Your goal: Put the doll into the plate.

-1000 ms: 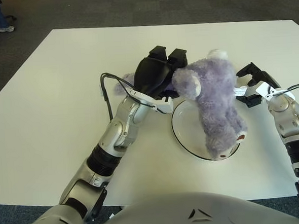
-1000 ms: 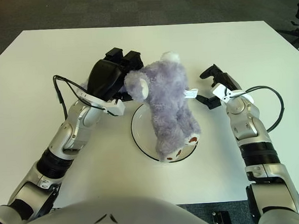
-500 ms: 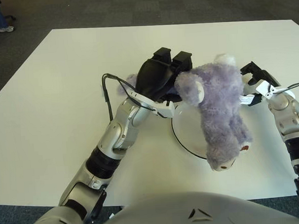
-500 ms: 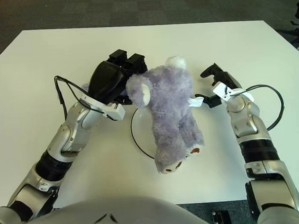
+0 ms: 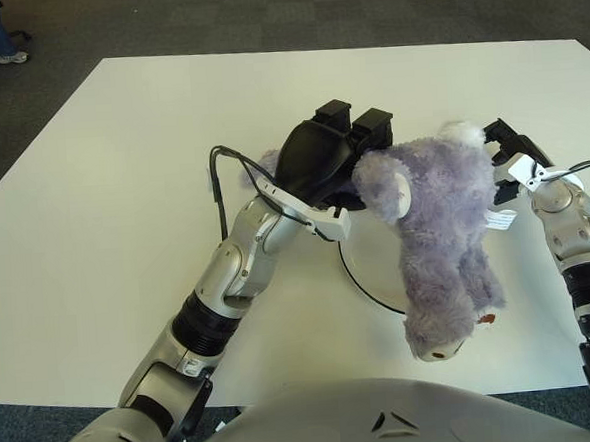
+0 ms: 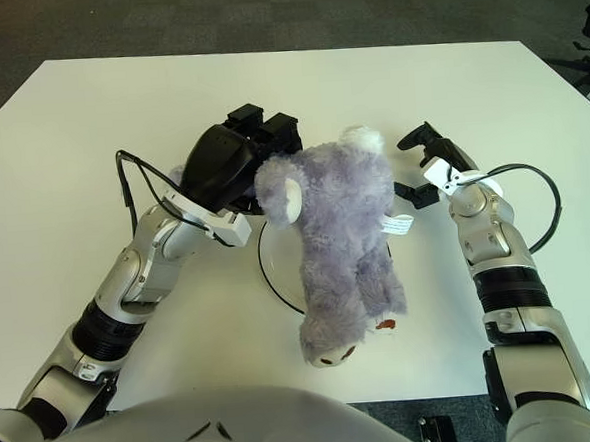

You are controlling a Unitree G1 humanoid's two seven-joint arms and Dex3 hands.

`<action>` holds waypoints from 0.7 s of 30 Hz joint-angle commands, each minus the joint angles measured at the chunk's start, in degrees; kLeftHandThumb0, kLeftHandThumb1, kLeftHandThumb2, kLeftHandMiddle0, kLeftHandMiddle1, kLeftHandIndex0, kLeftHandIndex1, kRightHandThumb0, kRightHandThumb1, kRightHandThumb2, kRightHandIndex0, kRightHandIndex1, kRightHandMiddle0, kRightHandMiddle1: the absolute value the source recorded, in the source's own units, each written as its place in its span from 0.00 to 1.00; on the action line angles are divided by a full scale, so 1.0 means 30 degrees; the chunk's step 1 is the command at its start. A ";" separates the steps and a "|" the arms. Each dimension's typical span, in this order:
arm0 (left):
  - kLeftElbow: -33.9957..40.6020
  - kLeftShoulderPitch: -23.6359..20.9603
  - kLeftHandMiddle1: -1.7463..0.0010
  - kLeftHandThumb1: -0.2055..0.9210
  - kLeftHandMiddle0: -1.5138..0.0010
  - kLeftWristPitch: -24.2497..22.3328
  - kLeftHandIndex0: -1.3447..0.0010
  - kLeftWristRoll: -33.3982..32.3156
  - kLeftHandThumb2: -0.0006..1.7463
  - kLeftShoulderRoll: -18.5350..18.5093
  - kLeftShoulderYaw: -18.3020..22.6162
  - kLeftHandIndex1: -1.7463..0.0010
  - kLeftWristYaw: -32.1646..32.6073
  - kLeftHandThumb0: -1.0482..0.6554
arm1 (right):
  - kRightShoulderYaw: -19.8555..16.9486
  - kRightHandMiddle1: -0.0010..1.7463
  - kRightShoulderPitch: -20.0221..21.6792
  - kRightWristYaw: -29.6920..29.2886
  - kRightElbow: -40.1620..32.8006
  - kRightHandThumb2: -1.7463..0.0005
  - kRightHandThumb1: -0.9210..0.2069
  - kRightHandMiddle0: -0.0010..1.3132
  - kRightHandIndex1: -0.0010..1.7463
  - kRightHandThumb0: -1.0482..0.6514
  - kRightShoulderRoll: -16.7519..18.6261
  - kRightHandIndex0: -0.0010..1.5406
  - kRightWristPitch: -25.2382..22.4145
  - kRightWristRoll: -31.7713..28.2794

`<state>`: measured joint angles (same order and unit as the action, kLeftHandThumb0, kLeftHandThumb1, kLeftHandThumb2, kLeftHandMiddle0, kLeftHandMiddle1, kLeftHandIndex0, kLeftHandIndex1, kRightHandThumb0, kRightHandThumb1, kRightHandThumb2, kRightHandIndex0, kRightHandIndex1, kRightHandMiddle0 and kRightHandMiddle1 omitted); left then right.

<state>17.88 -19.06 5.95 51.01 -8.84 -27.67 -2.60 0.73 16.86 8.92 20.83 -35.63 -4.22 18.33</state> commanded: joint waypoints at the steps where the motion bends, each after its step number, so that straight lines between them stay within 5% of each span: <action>1: -0.0005 0.0109 0.15 0.24 0.40 0.0382 0.56 -0.0083 0.87 0.0021 -0.0084 0.00 0.0124 0.61 | 0.0373 0.70 -0.1299 0.1054 0.0519 0.36 0.64 0.00 0.77 0.41 0.0431 0.07 -0.0665 -0.0439; 21: -0.1624 -0.0149 0.11 0.12 0.37 0.1325 0.48 0.0708 0.97 0.0805 -0.0820 0.00 0.1458 0.61 | 0.0579 0.63 -0.2316 0.0909 -0.2722 0.35 0.60 0.00 0.72 0.44 0.0565 0.07 -0.2732 -0.0032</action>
<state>13.47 -18.89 9.86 52.31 -6.84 -29.92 0.60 0.43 13.32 9.02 12.59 -35.52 -9.29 18.05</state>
